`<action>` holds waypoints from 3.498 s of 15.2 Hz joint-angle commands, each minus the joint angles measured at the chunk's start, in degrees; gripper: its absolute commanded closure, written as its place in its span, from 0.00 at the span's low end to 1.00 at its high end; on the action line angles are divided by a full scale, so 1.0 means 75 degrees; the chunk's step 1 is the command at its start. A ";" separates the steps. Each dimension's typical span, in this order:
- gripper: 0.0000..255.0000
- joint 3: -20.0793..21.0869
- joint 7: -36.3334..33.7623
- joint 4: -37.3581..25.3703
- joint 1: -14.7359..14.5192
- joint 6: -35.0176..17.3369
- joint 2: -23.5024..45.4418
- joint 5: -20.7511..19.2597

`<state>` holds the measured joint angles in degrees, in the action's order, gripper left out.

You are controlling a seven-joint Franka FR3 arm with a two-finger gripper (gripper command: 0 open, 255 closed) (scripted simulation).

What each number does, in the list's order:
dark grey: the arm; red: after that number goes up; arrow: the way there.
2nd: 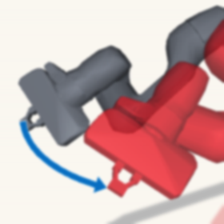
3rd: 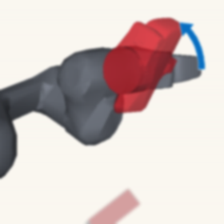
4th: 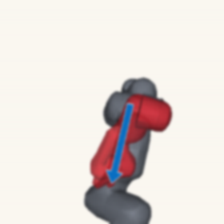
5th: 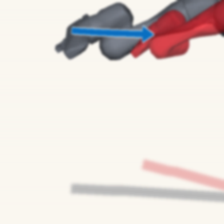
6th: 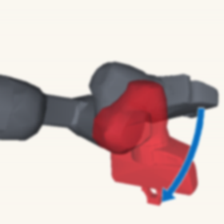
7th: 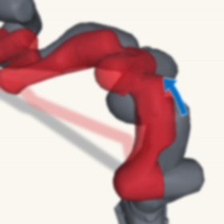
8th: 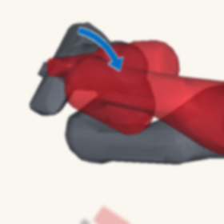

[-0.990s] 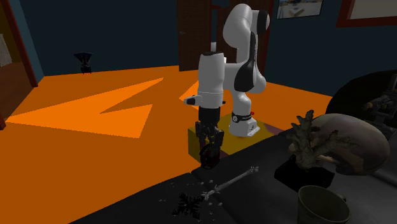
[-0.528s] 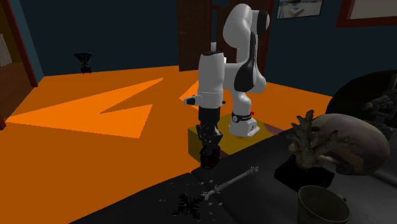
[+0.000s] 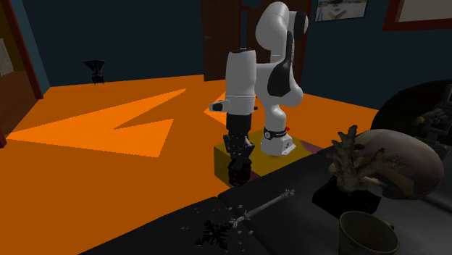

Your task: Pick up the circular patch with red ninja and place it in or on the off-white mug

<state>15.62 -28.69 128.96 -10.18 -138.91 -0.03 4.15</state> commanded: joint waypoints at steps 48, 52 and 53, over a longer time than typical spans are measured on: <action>1.00 0.1447 -0.3837 -0.6282 -0.1962 0.4237 0.2243 -0.1803; 1.00 0.1482 -0.4455 -0.8002 -0.2795 0.4922 0.3401 -0.2405; 1.00 0.1471 -0.4578 -0.8537 -0.3042 0.5142 0.3739 -0.2559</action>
<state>26.75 -62.09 68.75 -31.32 -101.79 25.39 -13.82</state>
